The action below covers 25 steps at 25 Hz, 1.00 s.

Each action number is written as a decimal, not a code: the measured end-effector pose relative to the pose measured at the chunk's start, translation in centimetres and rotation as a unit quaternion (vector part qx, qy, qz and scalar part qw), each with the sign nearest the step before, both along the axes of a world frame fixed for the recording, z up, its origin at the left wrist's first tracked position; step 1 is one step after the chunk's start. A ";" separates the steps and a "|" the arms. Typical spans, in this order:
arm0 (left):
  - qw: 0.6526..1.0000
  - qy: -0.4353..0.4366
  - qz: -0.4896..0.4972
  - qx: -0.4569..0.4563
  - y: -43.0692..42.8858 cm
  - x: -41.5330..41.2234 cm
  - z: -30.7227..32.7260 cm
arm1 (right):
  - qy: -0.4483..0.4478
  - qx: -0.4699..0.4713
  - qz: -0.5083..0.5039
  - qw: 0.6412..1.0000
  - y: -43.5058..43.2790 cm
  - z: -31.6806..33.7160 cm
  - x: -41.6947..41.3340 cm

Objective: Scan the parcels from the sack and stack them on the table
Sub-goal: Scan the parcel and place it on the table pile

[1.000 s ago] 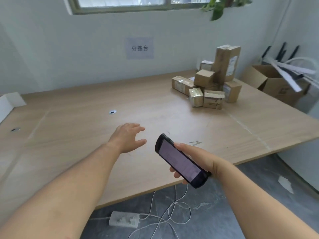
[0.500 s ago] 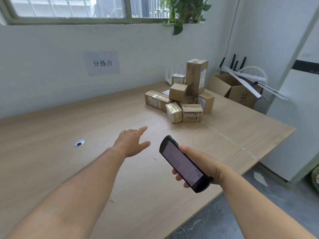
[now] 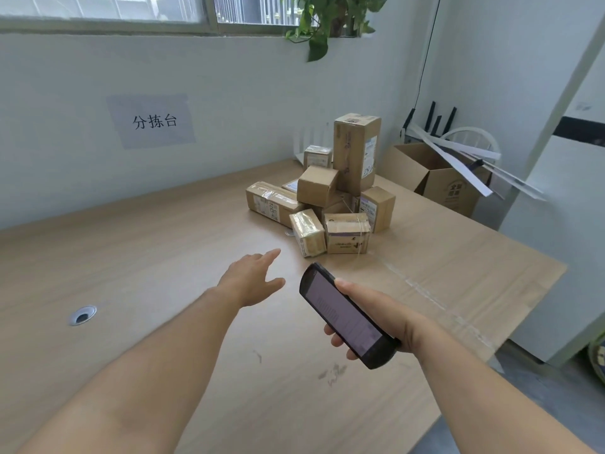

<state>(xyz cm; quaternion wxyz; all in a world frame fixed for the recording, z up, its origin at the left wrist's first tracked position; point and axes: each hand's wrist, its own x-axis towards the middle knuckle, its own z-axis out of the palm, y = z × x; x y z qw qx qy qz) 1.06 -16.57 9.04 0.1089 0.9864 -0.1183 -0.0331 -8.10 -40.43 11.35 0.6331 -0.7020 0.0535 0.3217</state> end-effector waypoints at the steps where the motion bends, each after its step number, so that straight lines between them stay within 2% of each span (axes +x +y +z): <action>1: 1.000 0.009 0.005 -0.002 -1.1 1.9 -0.1 | 0.005 0.002 0.001 1.000 -0.9 -0.1 1.8; 8: 0.996 0.053 0.055 -0.044 -9.3 13.2 -2.5 | 0.037 0.019 0.019 0.999 -6.9 -1.9 13.4; 12: 0.978 0.062 0.183 -0.073 -12.7 20.0 -4.5 | 0.052 0.029 0.038 0.998 -9.4 -3.7 19.3; 16: 0.958 0.053 0.275 -0.055 -14.4 25.1 -6.3 | 0.067 0.049 0.049 0.995 -10.7 -5.5 23.4; 20: 0.941 0.093 0.323 -0.045 -14.9 27.4 -8.0 | 0.075 0.057 0.060 0.994 -11.0 -6.9 25.4; 25: 0.938 0.129 0.317 -0.059 -12.8 25.6 -8.0 | 0.092 0.062 0.068 0.992 -10.0 -7.5 25.4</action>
